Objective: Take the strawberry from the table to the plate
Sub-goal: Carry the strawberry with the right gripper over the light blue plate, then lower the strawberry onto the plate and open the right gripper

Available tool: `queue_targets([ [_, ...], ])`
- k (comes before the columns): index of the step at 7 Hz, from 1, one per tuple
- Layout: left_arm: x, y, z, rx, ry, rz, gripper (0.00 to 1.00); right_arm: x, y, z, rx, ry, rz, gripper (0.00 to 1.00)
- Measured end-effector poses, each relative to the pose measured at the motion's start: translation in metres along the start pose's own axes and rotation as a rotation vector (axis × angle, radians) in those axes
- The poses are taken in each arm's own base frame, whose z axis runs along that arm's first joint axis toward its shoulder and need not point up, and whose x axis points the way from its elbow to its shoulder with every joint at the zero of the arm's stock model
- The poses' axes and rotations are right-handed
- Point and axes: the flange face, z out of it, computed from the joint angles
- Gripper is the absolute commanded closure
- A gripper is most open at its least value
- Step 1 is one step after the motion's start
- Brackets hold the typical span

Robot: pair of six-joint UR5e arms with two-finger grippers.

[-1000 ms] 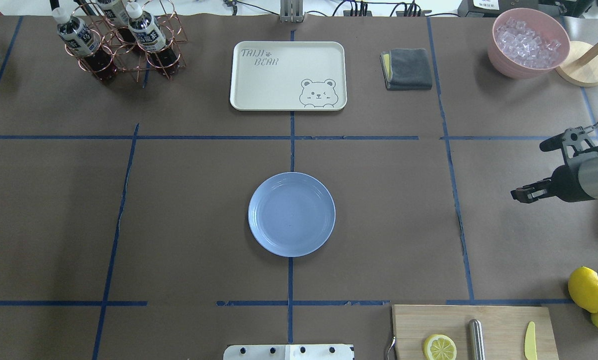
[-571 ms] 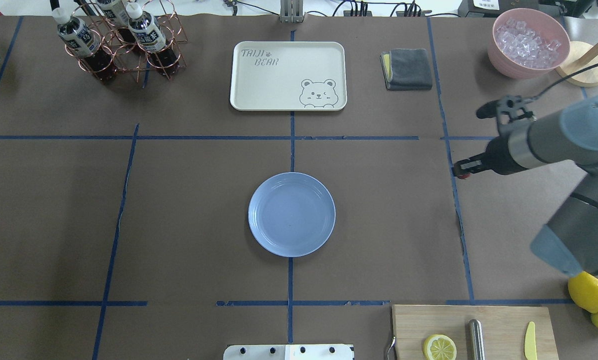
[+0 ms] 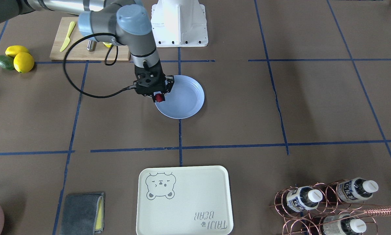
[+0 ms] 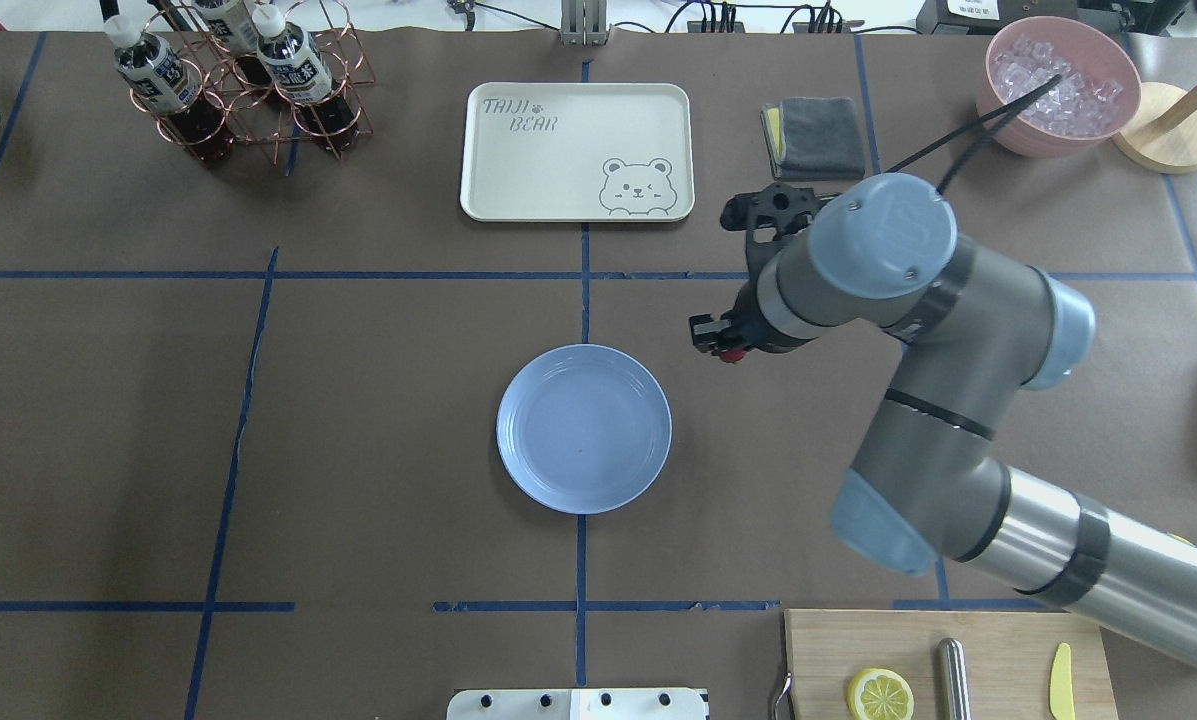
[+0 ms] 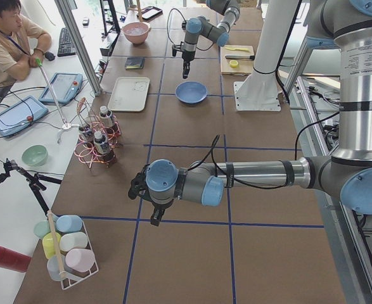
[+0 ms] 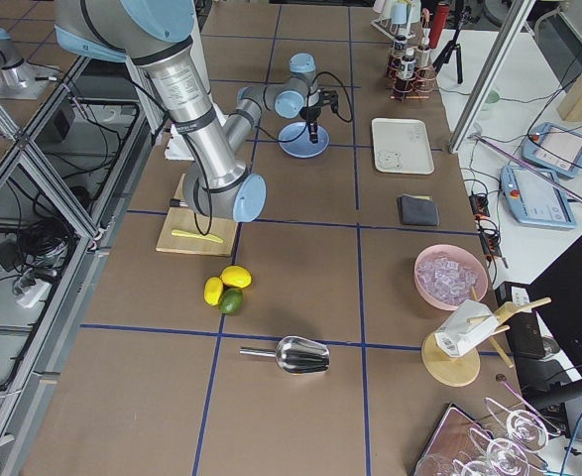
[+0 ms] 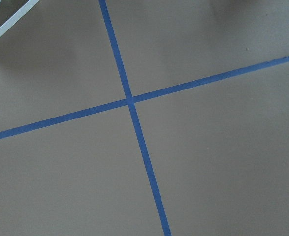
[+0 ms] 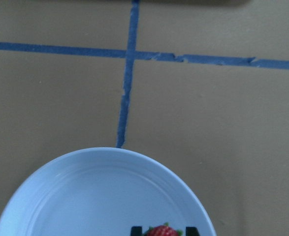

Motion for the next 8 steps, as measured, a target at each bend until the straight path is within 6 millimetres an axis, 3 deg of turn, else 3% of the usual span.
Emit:
queue_targets([
  [2, 0.0, 0.0, 0.0, 0.0, 0.0, -0.001, 0.0, -0.043, 0.02, 0.031, 0.005, 0.046, 0.009, 1.0],
  [3, 0.0, 0.0, 0.0, 0.0, 0.0, -0.001, 0.0, -0.051, 0.028, 0.039, 0.0, 0.055, 0.009, 0.9],
  [4, -0.001, 0.0, 0.0, -0.001, 0.0, -0.002, 0.0, -0.055, 0.033, 0.042, 0.002, 0.06, 0.007, 0.37],
  [5, -0.001, 0.0, 0.0, -0.001, 0.0, -0.002, 0.0, -0.057, 0.037, 0.044, 0.007, 0.065, 0.004, 0.01],
  [7, -0.001, 0.0, 0.0, -0.001, 0.0, -0.002, 0.0, -0.053, 0.037, 0.048, 0.011, 0.077, 0.004, 0.0],
  [8, -0.001, 0.001, 0.0, -0.001, 0.0, -0.002, 0.0, -0.048, 0.028, 0.045, 0.018, 0.079, 0.009, 0.0],
])
